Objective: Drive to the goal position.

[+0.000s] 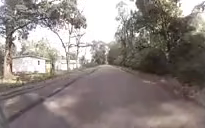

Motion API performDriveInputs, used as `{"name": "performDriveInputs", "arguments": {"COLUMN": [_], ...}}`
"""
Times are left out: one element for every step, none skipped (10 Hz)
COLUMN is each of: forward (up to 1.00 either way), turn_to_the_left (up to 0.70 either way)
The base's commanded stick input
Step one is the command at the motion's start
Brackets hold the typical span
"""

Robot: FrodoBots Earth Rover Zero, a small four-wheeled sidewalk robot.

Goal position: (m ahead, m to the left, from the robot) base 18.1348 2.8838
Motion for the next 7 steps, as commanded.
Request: {"name": "performDriveInputs", "arguments": {"forward": [0.7, 0.7, 0.7, 0.7, 0.7, 0.7, 0.7], "turn_to_the_left": [0.0, 0.0, 0.0, 0.0, 0.0, 0.0, 0.0]}}
